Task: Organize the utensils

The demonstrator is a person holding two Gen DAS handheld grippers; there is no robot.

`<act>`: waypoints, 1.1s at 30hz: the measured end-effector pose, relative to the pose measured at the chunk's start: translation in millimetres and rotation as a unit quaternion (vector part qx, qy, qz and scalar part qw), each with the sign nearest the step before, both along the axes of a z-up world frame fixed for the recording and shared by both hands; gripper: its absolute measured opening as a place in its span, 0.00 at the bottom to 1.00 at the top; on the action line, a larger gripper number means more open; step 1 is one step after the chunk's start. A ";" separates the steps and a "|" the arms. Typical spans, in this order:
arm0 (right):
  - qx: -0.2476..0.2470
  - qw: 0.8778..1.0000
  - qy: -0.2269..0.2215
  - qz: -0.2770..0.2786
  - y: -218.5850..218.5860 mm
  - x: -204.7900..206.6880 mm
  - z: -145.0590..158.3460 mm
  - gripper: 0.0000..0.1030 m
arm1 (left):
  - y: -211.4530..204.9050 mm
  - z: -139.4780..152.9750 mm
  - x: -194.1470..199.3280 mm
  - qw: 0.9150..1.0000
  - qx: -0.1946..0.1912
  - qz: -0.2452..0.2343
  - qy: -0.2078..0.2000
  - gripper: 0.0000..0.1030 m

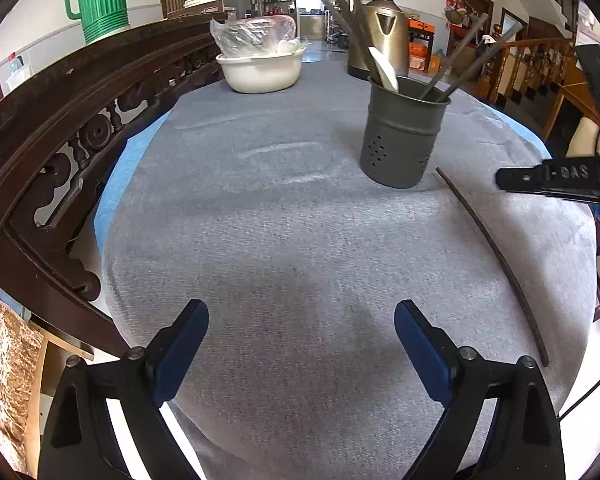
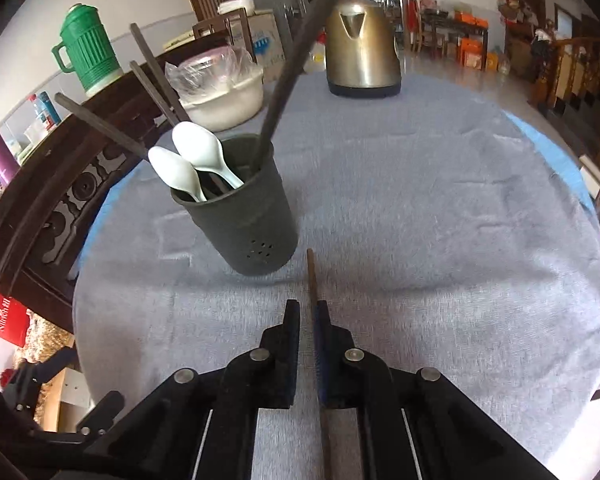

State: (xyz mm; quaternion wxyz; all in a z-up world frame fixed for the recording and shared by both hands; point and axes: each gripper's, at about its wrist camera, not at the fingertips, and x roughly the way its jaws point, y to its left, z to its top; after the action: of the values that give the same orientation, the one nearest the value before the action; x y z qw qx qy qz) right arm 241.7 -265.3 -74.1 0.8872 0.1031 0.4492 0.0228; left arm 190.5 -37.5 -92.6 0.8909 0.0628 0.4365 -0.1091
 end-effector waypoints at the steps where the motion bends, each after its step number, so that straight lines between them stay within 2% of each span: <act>1: 0.022 1.000 0.011 0.002 -4.0 2.8 -2.3 0.09 | -1.0 0.6 -1.3 1.000 0.000 -0.002 -0.001 0.91; 3: 0.053 0.998 0.039 0.009 -7.5 12.1 -12.6 0.14 | -1.4 1.6 -2.6 1.000 0.001 -0.004 -0.004 0.91; 5: 0.049 0.997 0.064 0.002 -8.1 21.3 -21.7 0.28 | -0.1 1.8 -2.1 1.000 -0.001 -0.003 -0.003 0.91; 7: 0.050 0.996 0.075 0.003 -8.2 31.7 -29.5 0.55 | 1.4 2.3 -0.6 1.000 -0.001 -0.001 -0.003 0.91; 9: 0.041 0.997 0.069 0.002 -7.4 37.5 -32.6 0.55 | 2.7 1.9 0.9 1.000 -0.001 0.002 -0.002 0.91; 11: 0.018 0.997 0.078 0.011 -1.1 44.4 -36.5 0.48 | 4.1 0.3 3.2 1.000 -0.003 0.004 0.002 0.91; 12: 0.001 0.996 0.085 0.011 2.3 48.2 -39.5 0.32 | 4.3 -0.6 4.3 1.000 -0.005 0.004 0.004 0.91; 14: -0.027 0.994 0.104 0.013 7.3 55.8 -50.3 0.31 | 4.2 -1.4 4.8 1.000 -0.005 0.003 0.005 0.91; 18: -0.071 0.993 0.097 0.016 13.3 53.4 -50.3 0.06 | 5.1 0.2 5.1 1.000 -0.004 0.003 0.002 0.91; 22: -0.052 0.996 0.073 0.002 3.9 37.5 -37.0 0.05 | 4.9 1.0 3.5 1.000 -0.003 0.005 0.000 0.91; 25: -0.014 0.999 0.039 -0.007 -5.2 16.4 -12.6 0.05 | 1.9 1.7 0.9 1.000 -0.002 0.002 -0.001 0.91; 29: 0.010 1.000 -0.024 -0.011 -8.0 -13.7 26.6 0.05 | -2.7 3.7 -2.5 1.000 0.001 -0.004 -0.004 0.91; 33: 0.044 0.994 -0.097 -0.028 -13.5 -35.1 65.1 0.05 | -5.5 5.3 -5.0 1.000 0.003 -0.007 -0.006 0.91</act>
State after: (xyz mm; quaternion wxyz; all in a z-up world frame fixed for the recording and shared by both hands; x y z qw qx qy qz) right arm 206.6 -278.7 -9.0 0.9213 0.1521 0.3569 0.0279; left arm 185.4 -43.0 -87.3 0.8926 0.0692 0.4307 -0.1138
